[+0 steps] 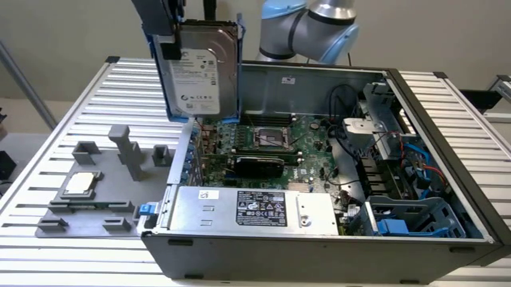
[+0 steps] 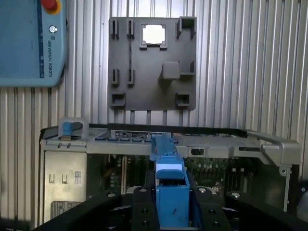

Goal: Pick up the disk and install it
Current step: 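Pick up the disk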

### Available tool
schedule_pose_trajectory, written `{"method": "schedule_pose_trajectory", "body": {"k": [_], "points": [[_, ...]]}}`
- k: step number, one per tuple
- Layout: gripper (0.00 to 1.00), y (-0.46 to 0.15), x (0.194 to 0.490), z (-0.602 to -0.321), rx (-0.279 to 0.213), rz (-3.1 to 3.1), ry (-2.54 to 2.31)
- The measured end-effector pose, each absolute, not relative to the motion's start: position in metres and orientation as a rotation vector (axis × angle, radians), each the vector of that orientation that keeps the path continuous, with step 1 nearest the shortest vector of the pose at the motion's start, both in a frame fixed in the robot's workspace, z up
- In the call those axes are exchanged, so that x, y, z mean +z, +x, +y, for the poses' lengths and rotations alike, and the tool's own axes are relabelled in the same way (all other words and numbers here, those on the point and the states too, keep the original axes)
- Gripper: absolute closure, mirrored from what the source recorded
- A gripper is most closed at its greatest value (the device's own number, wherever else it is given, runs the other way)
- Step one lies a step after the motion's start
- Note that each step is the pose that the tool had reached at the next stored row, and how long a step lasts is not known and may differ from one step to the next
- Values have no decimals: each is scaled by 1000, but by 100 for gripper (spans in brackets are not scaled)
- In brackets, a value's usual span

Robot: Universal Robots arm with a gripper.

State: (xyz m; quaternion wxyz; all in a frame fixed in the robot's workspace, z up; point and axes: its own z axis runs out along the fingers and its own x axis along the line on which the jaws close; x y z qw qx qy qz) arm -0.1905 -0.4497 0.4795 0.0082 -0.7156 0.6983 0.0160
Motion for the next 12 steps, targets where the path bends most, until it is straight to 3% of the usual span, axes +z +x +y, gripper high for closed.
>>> {"method": "schedule_pose_trajectory", "body": {"k": [12], "points": [[100,-137,480,-466,55,2182,-2236]]}}
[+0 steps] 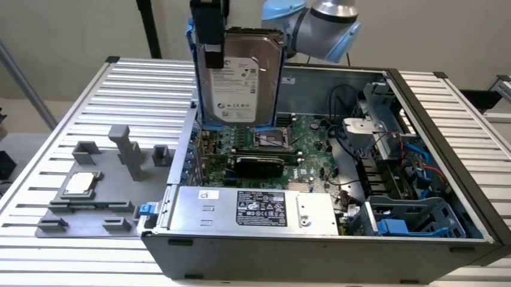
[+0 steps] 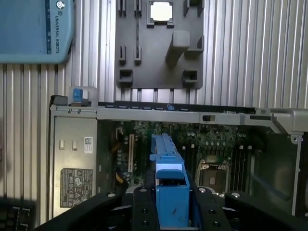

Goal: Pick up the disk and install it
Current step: 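Pick up the disk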

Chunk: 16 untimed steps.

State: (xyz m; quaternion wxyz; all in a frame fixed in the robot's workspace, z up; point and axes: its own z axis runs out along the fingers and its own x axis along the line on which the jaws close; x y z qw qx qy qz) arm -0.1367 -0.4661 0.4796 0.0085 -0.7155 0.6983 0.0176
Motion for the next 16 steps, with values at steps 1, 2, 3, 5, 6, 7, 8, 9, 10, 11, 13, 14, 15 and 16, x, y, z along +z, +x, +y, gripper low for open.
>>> {"method": "schedule_pose_trajectory", "body": {"k": [1,2,3,5,6,7,8,9,10,11,13,14,15,16], "points": [[100,-132,480,-467,55,2182,-2236],[100,-128,480,-469,56,2182,-2236],[100,-123,480,-470,56,2182,-2236],[100,-115,480,-473,57,2182,-2236],[100,-111,480,-474,57,2183,-2236],[100,-106,480,-476,58,2183,-2237],[100,-102,480,-477,58,2183,-2237],[100,-98,480,-479,59,2183,-2237],[100,-94,480,-480,59,2183,-2237],[100,-90,480,-482,59,2183,-2237],[100,-81,480,-485,60,2183,-2237],[100,-77,480,-486,60,2184,-2237],[100,-73,480,-488,61,2184,-2238],[100,-69,480,-490,61,2184,-2238]]}}
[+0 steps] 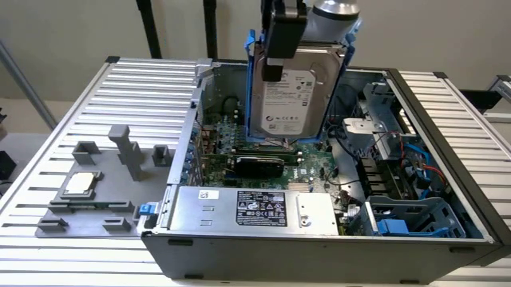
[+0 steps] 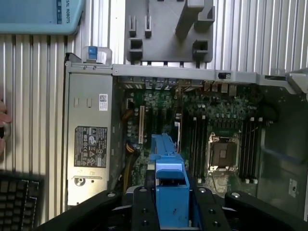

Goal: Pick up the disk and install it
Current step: 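Pick up the disk, then insert the disk into the insertion slot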

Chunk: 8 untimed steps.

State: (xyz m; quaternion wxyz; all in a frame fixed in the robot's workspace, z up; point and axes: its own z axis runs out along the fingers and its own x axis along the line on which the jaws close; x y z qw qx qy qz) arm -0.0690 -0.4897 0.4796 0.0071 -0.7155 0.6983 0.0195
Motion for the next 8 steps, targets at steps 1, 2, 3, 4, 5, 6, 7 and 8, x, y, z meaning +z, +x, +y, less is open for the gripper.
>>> {"method": "schedule_pose_trajectory", "body": {"k": [1,2,3,4,5,6,7,8], "points": [[100,-65,480,-492,61,2184,-2238],[100,-62,480,-494,61,2184,-2238],[100,-58,480,-496,61,2184,-2238],[100,-55,480,-498,61,2184,-2238],[100,-52,480,-500,61,2184,-2238],[100,-50,480,-503,61,2184,-2238],[100,-47,480,-505,61,2184,-2238],[100,-44,480,-508,61,2184,-2238]]}}
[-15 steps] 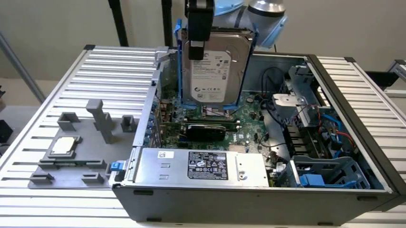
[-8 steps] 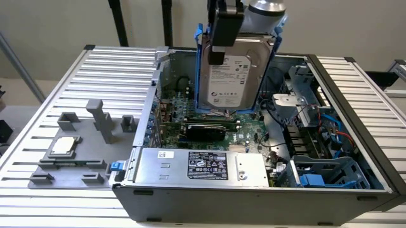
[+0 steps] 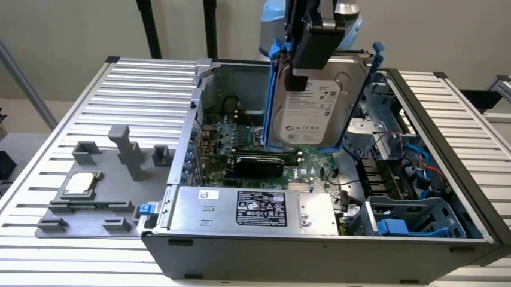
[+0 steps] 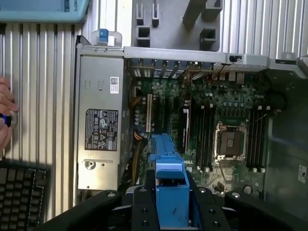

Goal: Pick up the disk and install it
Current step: 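Insert the disk into the insertion slot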

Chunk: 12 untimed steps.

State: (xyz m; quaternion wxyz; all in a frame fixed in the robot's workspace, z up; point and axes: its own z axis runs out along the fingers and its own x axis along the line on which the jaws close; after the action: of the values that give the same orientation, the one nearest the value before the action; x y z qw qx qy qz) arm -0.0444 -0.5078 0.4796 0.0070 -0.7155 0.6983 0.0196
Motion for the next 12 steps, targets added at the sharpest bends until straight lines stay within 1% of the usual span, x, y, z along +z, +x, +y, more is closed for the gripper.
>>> {"method": "schedule_pose_trajectory", "body": {"k": [7,8,12], "points": [[100,-25,480,-526,61,2184,-2238],[100,-14,480,-533,61,2184,-2238],[100,0,480,-541,62,2184,-2238]]}}
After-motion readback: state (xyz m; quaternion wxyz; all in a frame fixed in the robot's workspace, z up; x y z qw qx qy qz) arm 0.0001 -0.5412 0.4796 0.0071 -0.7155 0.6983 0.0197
